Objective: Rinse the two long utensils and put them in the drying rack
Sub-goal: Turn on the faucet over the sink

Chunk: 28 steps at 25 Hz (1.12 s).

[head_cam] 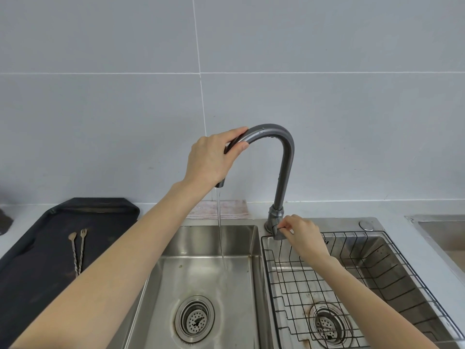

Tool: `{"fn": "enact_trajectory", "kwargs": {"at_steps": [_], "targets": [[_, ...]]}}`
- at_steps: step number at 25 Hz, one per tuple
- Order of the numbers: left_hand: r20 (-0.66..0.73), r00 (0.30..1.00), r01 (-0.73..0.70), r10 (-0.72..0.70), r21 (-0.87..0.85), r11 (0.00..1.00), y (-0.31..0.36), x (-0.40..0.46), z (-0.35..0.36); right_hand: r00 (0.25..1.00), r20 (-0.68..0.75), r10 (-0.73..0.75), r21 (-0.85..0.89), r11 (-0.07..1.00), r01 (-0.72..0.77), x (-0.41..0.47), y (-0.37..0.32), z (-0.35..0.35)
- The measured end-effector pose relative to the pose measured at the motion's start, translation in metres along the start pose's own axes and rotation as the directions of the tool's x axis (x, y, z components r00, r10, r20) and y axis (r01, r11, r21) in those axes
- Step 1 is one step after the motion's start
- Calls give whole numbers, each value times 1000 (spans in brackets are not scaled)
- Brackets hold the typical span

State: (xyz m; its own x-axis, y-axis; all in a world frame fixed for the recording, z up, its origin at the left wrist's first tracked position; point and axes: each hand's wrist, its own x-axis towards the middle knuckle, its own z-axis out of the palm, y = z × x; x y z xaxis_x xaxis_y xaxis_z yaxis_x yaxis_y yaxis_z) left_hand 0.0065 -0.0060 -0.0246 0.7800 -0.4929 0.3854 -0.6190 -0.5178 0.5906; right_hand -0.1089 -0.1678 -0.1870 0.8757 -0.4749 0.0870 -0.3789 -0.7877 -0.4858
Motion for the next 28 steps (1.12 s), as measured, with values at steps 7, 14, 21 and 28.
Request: {"fn": "enact_trajectory", "kwargs": {"at_steps": [7, 14, 21, 28], "targets": [[-6, 1000, 2, -2, -2, 1000, -1, -1, 1, 1000, -9, -6, -9, 1000, 6, -1, 1, 1], [-54, 998, -41, 42, 27, 999, -1, -9, 4, 1000, -26, -4, 7, 1000, 4, -5, 2, 5], [-50, 994, -97, 100, 59, 994, -3, -19, 13, 997, 45, -57, -56, 997, 59, -17, 0, 6], [149, 979, -154, 139, 95, 983, -25, -36, -4, 991, 96, -89, -208, 972, 107, -32, -13, 10]]}}
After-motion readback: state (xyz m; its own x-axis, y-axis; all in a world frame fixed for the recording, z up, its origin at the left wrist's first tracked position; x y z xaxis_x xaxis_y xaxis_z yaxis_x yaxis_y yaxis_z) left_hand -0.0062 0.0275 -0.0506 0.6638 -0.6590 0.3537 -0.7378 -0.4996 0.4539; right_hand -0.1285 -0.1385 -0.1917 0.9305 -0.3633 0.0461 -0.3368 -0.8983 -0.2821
